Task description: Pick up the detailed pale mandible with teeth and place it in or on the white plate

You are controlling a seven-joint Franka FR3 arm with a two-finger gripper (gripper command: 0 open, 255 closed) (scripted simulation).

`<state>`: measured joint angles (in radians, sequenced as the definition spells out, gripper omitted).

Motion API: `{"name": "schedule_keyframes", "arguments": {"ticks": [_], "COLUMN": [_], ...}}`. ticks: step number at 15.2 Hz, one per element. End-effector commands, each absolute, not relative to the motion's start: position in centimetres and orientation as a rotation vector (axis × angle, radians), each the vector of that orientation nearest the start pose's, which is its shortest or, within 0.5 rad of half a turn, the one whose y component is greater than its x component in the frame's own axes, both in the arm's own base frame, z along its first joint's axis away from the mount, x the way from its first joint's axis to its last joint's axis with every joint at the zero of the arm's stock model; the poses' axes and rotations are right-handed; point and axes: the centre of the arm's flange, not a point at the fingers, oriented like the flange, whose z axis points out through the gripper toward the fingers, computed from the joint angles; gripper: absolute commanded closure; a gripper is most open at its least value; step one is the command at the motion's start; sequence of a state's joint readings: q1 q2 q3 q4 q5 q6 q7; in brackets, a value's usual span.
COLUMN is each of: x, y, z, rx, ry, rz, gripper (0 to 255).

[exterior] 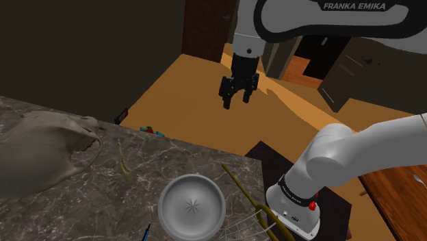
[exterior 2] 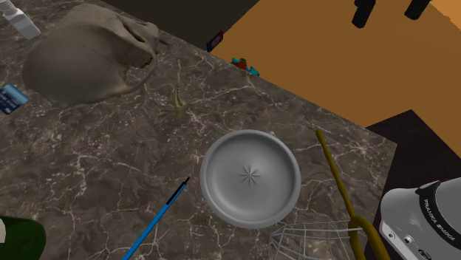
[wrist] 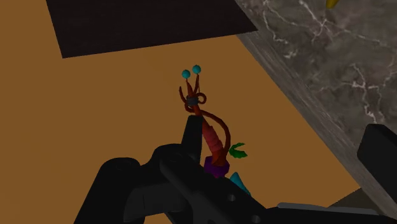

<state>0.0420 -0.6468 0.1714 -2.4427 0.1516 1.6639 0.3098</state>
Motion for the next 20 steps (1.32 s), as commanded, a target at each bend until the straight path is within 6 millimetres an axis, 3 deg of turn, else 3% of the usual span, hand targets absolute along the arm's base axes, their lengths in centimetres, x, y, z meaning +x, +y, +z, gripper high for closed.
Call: {"name": "schedule_keyframes", "arguments": {"ticks": [1,20], "x": [33.9,41.6], "y": [11.8,33.2], "z": [50.0,42.2], "rx": [-3.104,-3.049], "ry": [0.260,0.315], "rz": [0.216,0.138], "gripper": [0,0]}}
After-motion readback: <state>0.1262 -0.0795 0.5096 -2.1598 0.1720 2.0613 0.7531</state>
